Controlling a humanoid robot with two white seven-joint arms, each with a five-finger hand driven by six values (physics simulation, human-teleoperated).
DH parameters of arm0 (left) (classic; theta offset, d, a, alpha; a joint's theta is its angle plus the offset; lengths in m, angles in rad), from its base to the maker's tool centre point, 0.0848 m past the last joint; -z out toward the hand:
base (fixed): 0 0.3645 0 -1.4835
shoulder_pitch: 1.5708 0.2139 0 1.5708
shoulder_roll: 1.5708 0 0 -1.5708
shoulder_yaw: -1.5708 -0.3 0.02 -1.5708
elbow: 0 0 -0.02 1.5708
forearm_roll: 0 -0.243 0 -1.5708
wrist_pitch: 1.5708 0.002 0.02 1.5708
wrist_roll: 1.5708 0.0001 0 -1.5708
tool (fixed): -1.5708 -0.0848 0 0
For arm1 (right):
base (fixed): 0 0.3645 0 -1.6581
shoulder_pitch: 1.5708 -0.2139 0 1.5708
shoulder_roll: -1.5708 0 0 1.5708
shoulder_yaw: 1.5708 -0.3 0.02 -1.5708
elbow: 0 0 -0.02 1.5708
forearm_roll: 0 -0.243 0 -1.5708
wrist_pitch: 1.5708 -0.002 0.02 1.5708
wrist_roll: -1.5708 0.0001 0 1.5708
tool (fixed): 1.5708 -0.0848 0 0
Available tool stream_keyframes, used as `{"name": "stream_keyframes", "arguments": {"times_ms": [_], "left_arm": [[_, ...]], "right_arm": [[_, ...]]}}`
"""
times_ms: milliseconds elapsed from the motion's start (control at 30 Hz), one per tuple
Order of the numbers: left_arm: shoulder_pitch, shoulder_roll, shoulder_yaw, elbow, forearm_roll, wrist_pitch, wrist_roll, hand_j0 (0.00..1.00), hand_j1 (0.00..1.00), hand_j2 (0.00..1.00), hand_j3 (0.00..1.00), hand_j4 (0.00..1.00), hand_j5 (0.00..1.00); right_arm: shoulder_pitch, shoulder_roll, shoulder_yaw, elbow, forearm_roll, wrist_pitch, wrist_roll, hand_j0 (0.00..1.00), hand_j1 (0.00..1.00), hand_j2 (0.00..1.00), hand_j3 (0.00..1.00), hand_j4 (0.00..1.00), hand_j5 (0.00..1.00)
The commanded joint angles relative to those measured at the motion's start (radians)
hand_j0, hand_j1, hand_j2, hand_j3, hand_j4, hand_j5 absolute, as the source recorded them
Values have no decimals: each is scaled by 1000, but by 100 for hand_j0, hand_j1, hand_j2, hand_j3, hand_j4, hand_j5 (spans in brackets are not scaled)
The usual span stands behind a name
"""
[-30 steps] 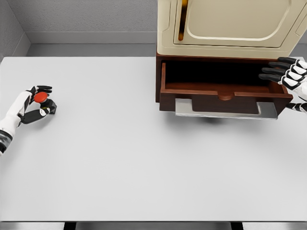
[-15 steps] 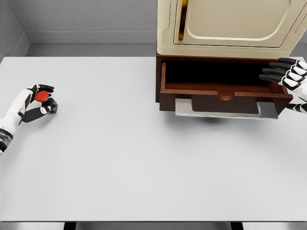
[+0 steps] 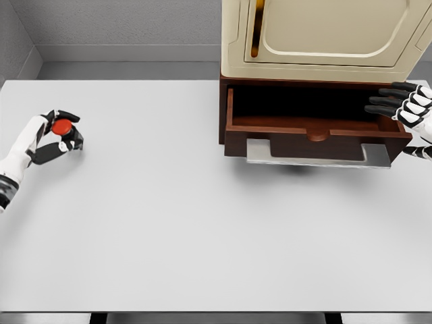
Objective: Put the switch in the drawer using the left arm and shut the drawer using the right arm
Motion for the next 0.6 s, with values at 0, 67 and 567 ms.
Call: {"name": "stream_keyframes", "arguments": {"times_ms": [0,67,567], "left_arm": [[-2,2,-3,-14,-6,-1,0,51,51,51,51,51,51],[-2,1,2,-49,-28,-1,-3,51,51,51,51,51,51],[-31,-55,0,-92,-265,7,-4,49,49,49,49,49,49]], "right_arm": [[0,-2,-1,0,-7,-1,0,100,100,100,100,100,100],[0,-2,-1,0,-7,-1,0,100,100,100,100,100,100],[0,-2,-1,8,-7,-1,0,100,100,100,100,100,100]]}}
